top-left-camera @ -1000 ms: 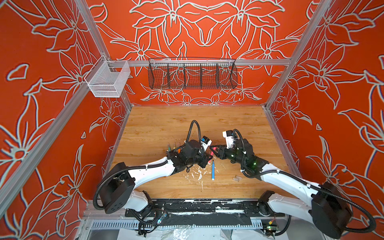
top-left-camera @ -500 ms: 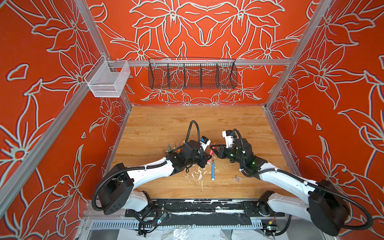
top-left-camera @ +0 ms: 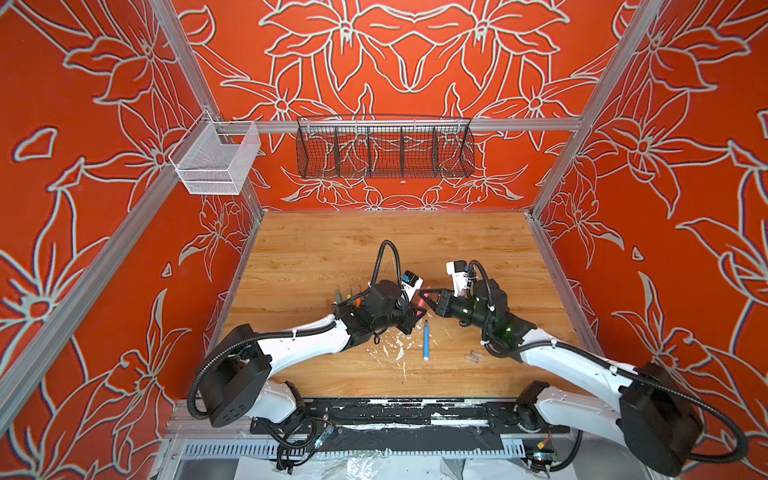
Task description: Insert the pens into the pen caps
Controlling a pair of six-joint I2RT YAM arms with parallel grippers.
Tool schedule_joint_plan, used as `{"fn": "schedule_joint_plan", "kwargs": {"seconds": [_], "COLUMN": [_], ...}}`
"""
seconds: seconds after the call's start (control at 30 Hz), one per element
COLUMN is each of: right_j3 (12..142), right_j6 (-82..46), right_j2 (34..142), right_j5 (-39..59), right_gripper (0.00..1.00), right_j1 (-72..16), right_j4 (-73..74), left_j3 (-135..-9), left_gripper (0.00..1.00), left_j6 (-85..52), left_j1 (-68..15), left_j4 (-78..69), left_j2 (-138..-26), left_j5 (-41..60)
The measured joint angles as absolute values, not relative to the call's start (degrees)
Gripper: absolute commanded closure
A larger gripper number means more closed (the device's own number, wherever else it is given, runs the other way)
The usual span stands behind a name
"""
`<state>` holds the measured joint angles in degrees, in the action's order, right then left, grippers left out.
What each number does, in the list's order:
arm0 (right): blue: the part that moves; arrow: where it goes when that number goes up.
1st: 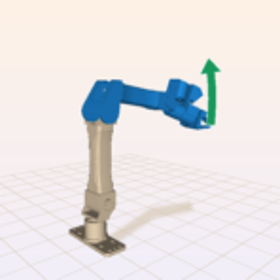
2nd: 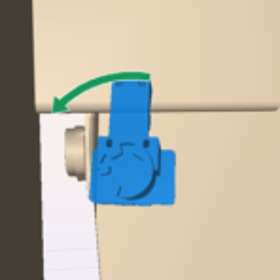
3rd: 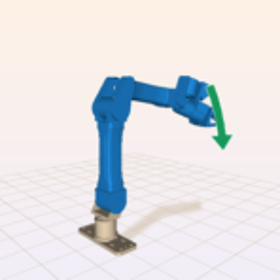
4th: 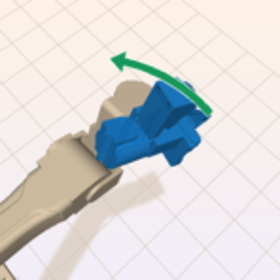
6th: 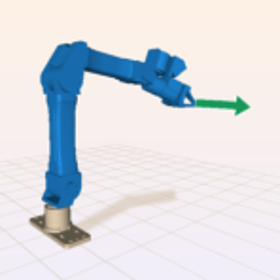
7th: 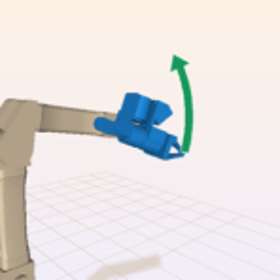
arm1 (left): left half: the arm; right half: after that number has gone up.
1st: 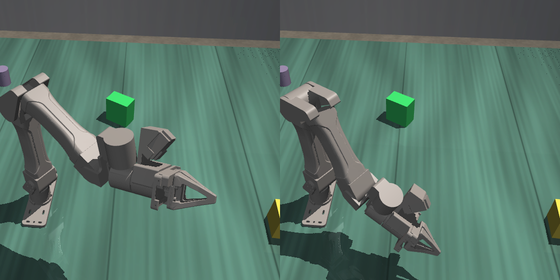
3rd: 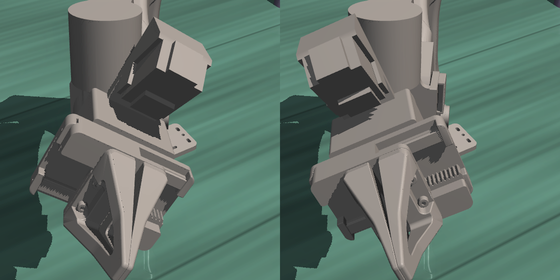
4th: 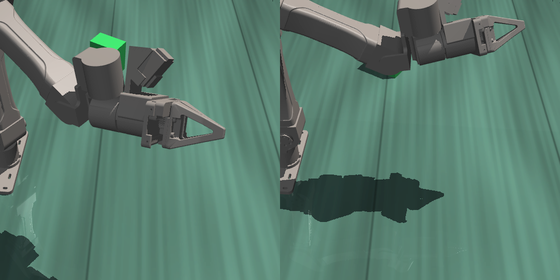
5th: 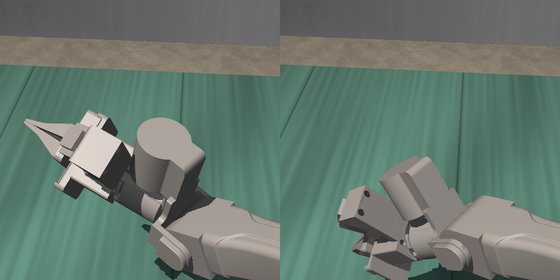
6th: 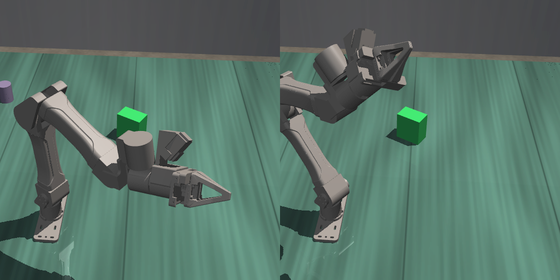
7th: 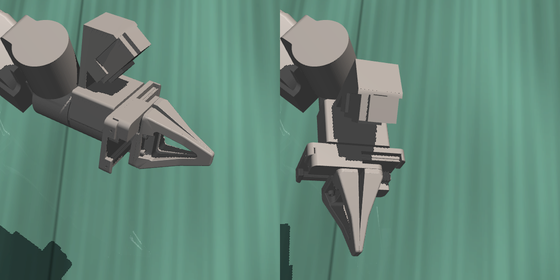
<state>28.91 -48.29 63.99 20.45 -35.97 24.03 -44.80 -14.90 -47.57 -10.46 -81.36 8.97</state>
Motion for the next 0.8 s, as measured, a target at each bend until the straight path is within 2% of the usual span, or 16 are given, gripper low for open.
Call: {"fn": "schedule_joint_plan", "kwargs": {"seconds": [0.13, 0.23, 0.37, 0.53, 0.67, 0.7, 0.77, 0.8], "right_j3": [28.49, 28.21, 28.08, 27.77, 27.18, 27.05, 26.92, 26.92], "right_j6": [-49.6, -50.09, -50.35, -50.35, -50.35, -50.37, -50.5, -50.78], "right_j2": [63.96, 63.96, 63.77, 63.24, 62.61, 62.5, 62.43, 62.43], "right_j5": [21.1, 21.1, 21.15, 20.93, 20.86, 20.86, 20.88, 20.95], "right_gripper": [1.0, 1.0, 1.0, 0.94, 1.0, 1.0, 1.0, 1.0], "right_j1": [-35.97, -35.97, -35.97, -35.97, -35.97, -35.97, -35.97, -35.97], "right_j4": [25.91, 26.48, 26.57, 26.79, 26.85, 26.79, 26.85, 26.89], "left_j3": [-44.45, -44.23, -44.12, -44.1, -43.31, -43.09, -43.05, -43.05], "left_gripper": [0.77, 0.84, 1.0, 1.0, 1.0, 0.87, 0.68, 0.63], "left_j6": [-14.9, -15.03, -14.55, -14.63, -14.79, -14.79, -14.76, -14.59], "left_j1": [-47.59, -47.59, -47.75, -47.75, -47.9, -47.94, -47.94, -47.94], "left_j4": [-12.01, -12.73, -13.28, -13.74, -15.07, -15.33, -15.42, -15.53], "left_j2": [-81.95, -82.13, -82.15, -82.15, -82.15, -82.15, -82.17, -82.26], "left_j5": [8.99, 8.99, 9.13, 9.19, 9.72, 9.89, 10.09, 9.91]}}
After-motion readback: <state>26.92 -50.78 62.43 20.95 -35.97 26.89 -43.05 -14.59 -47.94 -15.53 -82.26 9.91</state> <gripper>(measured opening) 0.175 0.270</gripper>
